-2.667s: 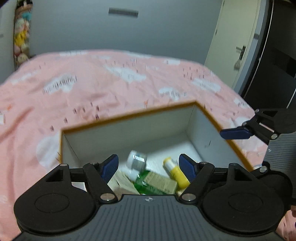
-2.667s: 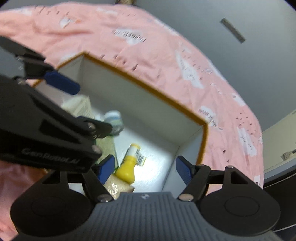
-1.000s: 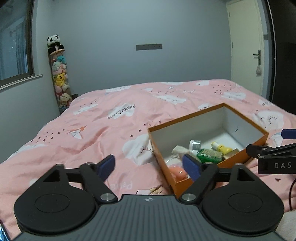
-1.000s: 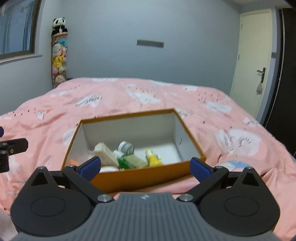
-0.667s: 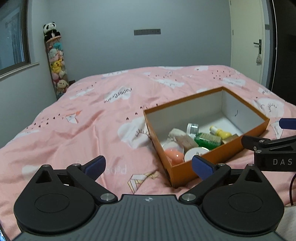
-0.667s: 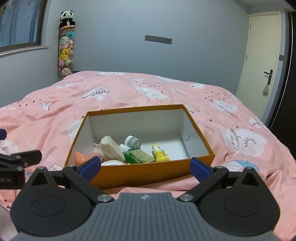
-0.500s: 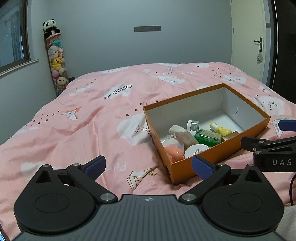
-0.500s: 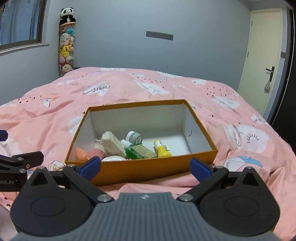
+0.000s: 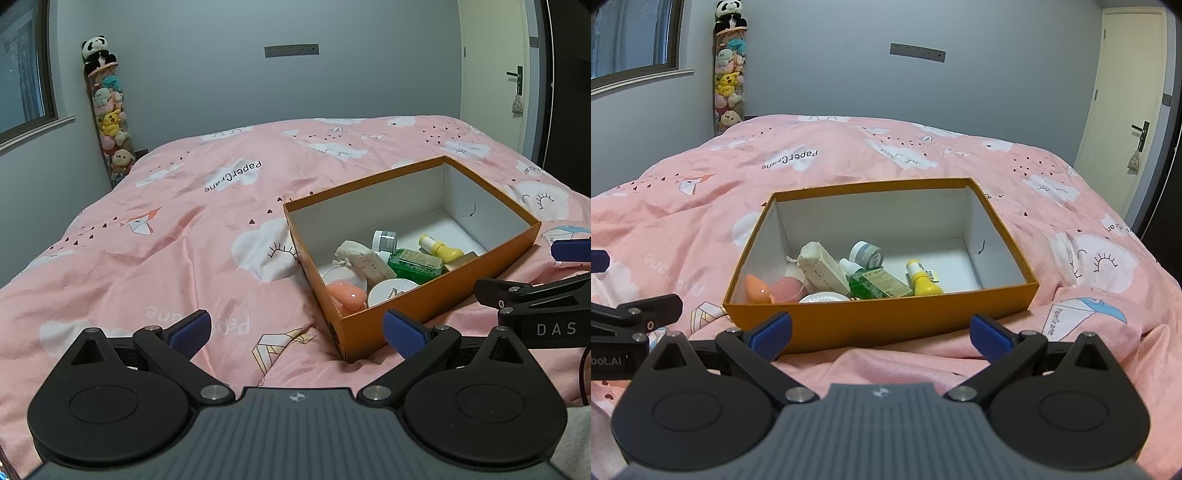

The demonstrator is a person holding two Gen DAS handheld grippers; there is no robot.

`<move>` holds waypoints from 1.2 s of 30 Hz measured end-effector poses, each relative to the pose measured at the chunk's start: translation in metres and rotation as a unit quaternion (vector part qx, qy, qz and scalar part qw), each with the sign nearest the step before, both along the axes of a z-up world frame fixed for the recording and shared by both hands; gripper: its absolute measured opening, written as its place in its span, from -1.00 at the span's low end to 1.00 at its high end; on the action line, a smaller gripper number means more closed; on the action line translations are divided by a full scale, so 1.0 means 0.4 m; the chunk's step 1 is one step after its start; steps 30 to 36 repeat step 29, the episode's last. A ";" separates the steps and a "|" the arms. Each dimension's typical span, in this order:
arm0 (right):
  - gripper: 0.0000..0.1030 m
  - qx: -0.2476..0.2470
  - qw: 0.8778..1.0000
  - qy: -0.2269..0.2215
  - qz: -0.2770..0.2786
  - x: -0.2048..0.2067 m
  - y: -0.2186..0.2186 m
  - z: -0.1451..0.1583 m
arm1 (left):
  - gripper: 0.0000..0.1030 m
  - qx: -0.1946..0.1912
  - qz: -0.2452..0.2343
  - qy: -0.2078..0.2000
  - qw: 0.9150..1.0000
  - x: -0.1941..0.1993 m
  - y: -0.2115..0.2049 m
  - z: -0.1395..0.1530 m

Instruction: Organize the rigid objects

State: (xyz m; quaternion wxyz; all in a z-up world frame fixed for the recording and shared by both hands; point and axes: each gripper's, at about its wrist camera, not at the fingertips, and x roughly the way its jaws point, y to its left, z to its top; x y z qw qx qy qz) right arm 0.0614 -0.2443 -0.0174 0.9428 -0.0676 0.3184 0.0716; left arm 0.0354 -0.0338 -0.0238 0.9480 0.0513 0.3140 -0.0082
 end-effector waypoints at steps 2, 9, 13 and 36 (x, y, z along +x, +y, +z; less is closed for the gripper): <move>0.95 0.000 1.000 0.002 0.000 0.002 0.001 0.000 | 1.00 0.000 0.002 0.000 1.000 0.002 0.001 0.000; 0.95 -0.001 1.000 0.004 0.000 0.003 0.001 -0.001 | 1.00 0.002 0.004 0.000 1.000 0.003 0.002 0.000; 0.95 -0.003 1.000 0.004 0.002 0.004 0.003 -0.002 | 1.00 0.002 0.007 0.001 1.000 0.005 0.006 -0.002; 0.95 -0.005 1.000 0.006 0.002 0.004 0.007 -0.002 | 1.00 0.001 0.009 0.001 1.000 0.006 0.009 -0.003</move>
